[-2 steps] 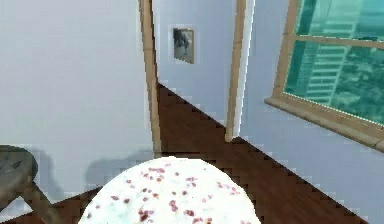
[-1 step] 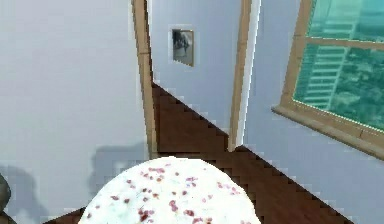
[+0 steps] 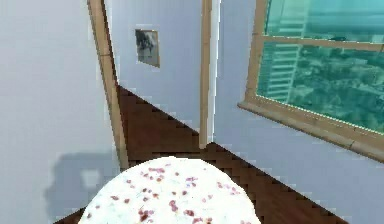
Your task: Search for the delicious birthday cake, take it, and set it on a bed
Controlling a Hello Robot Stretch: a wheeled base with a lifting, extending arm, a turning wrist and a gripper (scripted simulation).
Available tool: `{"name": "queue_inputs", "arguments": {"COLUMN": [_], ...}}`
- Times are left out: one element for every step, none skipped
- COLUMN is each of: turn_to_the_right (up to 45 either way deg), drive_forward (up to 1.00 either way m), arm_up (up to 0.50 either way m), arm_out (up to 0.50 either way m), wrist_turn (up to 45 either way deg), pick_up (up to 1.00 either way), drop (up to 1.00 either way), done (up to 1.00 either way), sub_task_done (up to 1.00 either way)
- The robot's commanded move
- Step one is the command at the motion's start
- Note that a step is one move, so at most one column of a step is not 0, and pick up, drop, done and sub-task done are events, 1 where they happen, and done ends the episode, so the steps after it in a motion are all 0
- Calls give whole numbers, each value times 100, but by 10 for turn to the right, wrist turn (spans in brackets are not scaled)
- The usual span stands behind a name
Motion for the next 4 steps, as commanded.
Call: {"name": "queue_inputs", "arguments": {"turn_to_the_right": [0,0,-360,0], "drive_forward": [100,35,0,100], "arm_up": [0,0,0,0], "arm_out": [0,0,0,0], "wrist_turn": [0,0,0,0], "pick_up": [0,0,0,0], "drop": [0,0,0,0], "done": [0,0,0,0], "sub_task_done": [0,0,0,0]}}
